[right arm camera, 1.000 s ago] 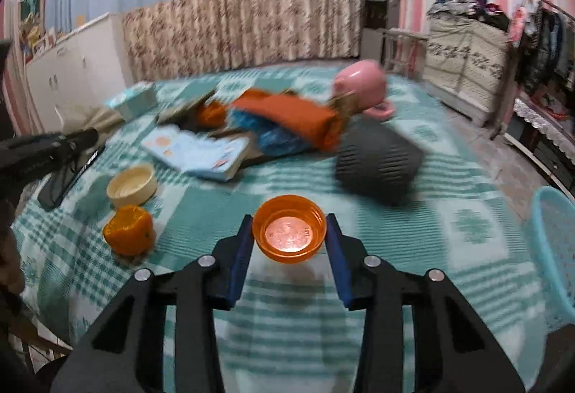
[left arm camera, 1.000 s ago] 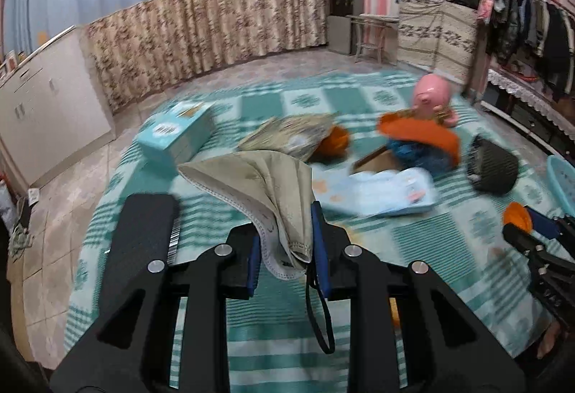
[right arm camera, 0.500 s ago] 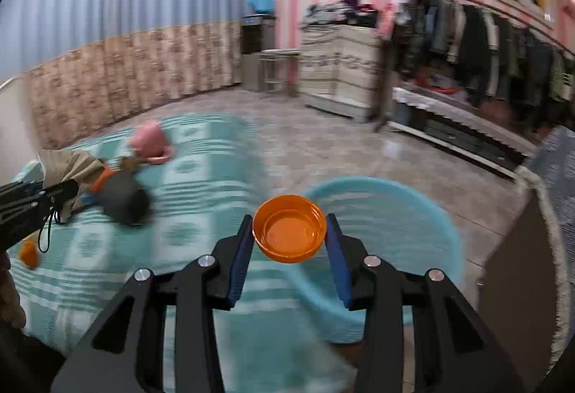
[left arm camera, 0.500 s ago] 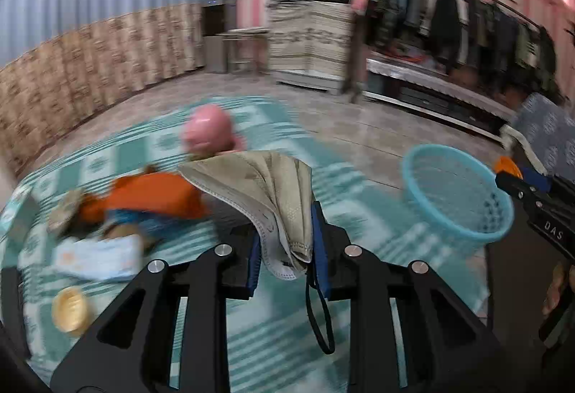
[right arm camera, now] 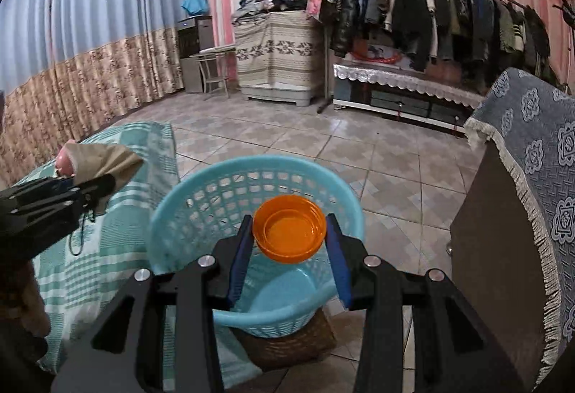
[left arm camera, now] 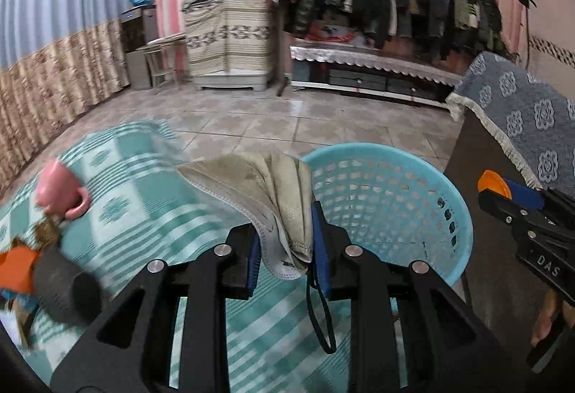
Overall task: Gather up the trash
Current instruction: 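Carry both items over the blue basket and open both tools to drop them, then swing both tools back over the table toward the cream bowl and orange peel, then grasp the cream bowl with the left tool while the right tool grasps the orange peel, then carry bowl and peel over the blue basket and open both tools, then move both tools back over the table toward the booklet and black cylinder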
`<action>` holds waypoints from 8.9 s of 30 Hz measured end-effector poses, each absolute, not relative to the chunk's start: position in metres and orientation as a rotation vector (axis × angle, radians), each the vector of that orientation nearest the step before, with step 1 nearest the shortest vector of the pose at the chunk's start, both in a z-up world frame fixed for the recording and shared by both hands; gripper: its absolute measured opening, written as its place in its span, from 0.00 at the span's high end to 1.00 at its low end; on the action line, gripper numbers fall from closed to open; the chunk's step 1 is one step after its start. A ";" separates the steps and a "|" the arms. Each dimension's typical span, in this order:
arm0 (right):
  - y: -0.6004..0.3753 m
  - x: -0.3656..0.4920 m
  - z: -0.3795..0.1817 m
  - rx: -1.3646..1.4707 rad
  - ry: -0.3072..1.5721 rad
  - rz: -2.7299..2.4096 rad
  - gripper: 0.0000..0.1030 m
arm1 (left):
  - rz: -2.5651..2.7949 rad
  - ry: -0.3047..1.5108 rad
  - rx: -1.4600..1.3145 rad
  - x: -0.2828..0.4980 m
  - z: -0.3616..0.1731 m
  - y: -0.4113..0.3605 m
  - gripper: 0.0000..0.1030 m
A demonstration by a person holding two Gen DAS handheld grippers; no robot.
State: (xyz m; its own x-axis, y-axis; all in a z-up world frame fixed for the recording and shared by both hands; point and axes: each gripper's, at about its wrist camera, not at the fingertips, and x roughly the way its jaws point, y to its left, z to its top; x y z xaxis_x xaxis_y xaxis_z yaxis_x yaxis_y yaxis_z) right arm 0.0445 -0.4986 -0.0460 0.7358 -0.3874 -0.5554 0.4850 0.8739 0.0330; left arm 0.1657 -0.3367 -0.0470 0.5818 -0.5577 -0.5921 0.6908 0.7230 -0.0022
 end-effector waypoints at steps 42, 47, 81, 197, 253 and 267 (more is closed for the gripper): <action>-0.515 0.115 -0.082 0.254 0.667 -0.521 0.21 | -0.545 0.616 0.257 0.234 -0.036 -0.319 0.05; -0.505 0.108 -0.074 0.246 0.654 -0.525 0.12 | -0.518 0.591 0.233 0.219 -0.028 -0.293 0.05; -0.295 0.086 -0.043 0.076 0.570 -0.230 0.06 | -0.058 0.524 0.081 0.139 -0.005 -0.006 0.05; -0.288 0.110 0.012 0.073 0.543 -0.154 0.61 | -0.315 0.536 0.068 0.160 0.005 -0.067 0.41; -0.542 0.095 -0.070 0.410 0.579 -0.626 0.61 | -0.668 0.612 0.264 0.254 -0.045 -0.385 0.07; -0.532 0.115 -0.075 0.381 0.595 -0.635 0.31 | -0.555 0.618 0.245 0.271 -0.050 -0.336 0.05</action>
